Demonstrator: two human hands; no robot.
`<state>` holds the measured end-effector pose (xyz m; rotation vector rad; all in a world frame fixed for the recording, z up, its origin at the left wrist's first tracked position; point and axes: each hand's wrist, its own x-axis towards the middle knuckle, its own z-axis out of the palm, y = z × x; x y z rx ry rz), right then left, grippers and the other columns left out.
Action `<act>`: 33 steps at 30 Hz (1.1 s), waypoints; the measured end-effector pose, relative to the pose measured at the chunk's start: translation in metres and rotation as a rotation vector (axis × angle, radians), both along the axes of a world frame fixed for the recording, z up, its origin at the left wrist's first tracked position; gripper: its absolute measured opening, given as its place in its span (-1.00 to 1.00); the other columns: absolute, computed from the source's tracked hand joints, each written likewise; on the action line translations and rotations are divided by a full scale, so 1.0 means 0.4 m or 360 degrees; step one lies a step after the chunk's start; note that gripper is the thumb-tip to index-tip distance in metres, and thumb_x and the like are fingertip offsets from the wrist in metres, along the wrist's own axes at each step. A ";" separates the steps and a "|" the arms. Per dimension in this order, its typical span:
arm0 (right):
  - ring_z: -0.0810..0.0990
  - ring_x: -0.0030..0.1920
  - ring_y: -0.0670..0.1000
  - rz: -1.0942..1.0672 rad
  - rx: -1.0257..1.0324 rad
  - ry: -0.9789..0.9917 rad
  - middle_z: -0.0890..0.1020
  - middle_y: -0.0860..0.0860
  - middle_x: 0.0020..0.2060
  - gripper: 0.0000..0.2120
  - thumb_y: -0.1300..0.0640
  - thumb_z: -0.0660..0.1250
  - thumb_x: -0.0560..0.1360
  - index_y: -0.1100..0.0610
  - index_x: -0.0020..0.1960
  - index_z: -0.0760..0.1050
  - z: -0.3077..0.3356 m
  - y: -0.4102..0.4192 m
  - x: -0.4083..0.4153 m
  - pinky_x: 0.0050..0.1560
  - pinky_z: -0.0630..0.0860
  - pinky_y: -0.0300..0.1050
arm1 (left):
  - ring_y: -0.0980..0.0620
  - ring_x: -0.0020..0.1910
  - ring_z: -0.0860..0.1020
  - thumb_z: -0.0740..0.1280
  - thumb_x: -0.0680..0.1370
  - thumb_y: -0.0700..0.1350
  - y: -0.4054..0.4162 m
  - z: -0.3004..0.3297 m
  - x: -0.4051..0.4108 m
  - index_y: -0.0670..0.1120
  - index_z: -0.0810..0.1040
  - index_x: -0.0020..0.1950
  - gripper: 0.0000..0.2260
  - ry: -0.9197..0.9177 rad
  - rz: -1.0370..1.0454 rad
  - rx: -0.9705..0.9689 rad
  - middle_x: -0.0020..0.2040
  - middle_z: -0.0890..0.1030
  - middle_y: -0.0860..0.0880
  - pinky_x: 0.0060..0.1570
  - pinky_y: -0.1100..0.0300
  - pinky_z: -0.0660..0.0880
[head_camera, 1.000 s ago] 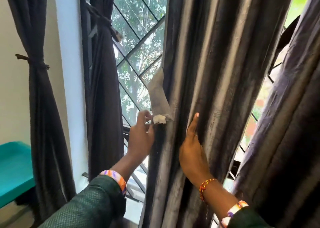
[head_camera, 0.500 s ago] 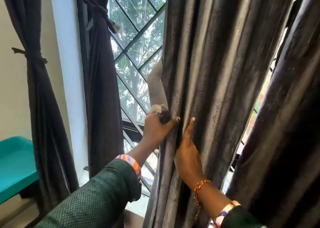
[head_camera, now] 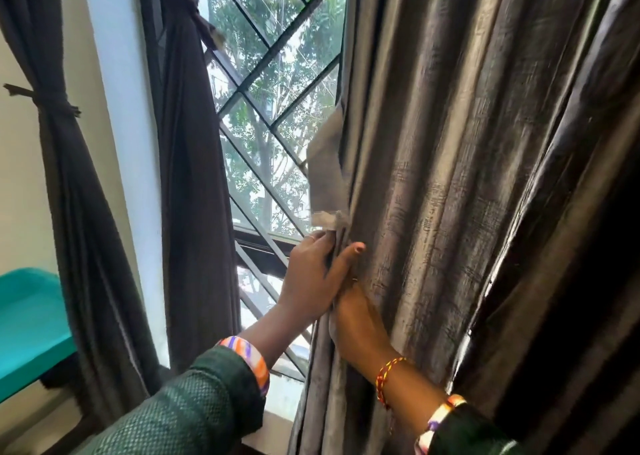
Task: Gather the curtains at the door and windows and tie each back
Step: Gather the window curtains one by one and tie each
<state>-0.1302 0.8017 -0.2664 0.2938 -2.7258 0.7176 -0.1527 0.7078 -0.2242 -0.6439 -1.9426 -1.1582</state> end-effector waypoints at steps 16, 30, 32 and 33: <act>0.59 -0.07 0.27 -0.0511 -0.0349 0.0367 0.56 0.37 0.06 -0.31 0.32 0.22 0.50 0.22 0.52 -0.05 0.084 0.147 0.018 -0.18 0.37 -0.10 | 0.08 -0.51 0.29 0.27 0.50 -0.18 -0.019 0.002 -0.027 -0.22 0.49 -0.40 -0.72 -0.0039 0.0245 0.0071 -0.48 0.35 0.03 -0.41 0.26 0.14; -0.22 0.52 0.14 0.0028 0.0150 0.0679 -0.14 0.21 0.51 -0.23 -0.03 0.12 0.49 0.05 0.52 -0.28 0.014 0.092 0.037 0.51 -0.06 0.10 | -0.12 -0.58 0.37 0.26 0.42 -0.21 -0.014 0.011 -0.033 -0.29 0.43 -0.46 -0.73 -0.0069 0.0427 -0.0033 -0.53 0.46 -0.31 -0.42 0.23 0.13; -0.32 0.49 0.13 -0.0411 0.0268 0.1099 -0.16 0.24 0.50 -0.18 -0.08 0.12 0.46 0.10 0.51 -0.30 0.040 0.139 0.043 0.49 -0.23 0.07 | -0.04 -0.57 0.31 0.25 0.42 -0.21 -0.035 0.011 -0.043 -0.29 0.43 -0.46 -0.73 -0.0083 0.0470 -0.0031 -0.55 0.44 -0.28 -0.43 0.23 0.10; -0.33 0.49 0.13 -0.0560 0.0245 0.1195 -0.15 0.25 0.49 -0.15 -0.09 0.13 0.45 0.12 0.51 -0.31 0.058 0.166 0.044 0.47 -0.28 0.03 | 0.01 -0.55 0.27 0.25 0.42 -0.20 -0.044 0.011 -0.046 -0.29 0.43 -0.47 -0.72 -0.0088 0.0475 -0.0013 -0.57 0.40 -0.23 -0.42 0.22 0.08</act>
